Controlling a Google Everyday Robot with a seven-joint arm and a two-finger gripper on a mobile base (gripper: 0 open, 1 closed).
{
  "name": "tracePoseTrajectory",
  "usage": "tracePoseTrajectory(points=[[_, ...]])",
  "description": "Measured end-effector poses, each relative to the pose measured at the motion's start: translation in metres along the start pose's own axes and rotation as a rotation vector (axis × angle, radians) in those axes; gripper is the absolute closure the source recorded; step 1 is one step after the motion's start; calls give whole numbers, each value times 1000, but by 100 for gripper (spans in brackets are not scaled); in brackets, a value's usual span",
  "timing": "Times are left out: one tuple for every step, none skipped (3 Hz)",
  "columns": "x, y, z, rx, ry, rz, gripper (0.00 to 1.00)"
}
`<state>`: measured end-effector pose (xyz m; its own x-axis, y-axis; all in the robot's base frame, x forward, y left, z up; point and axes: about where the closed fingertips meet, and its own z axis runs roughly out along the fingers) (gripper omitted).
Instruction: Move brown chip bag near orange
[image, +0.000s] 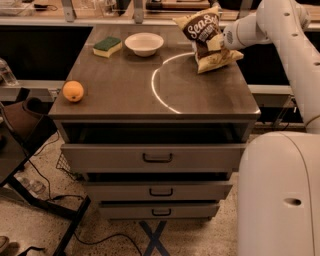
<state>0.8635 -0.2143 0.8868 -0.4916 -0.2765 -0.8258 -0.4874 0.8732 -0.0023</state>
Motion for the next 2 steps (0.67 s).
tracePoseTrajectory(points=[[0, 0, 0, 0, 0, 0, 100], [-25, 5, -20, 9, -6, -29, 100]])
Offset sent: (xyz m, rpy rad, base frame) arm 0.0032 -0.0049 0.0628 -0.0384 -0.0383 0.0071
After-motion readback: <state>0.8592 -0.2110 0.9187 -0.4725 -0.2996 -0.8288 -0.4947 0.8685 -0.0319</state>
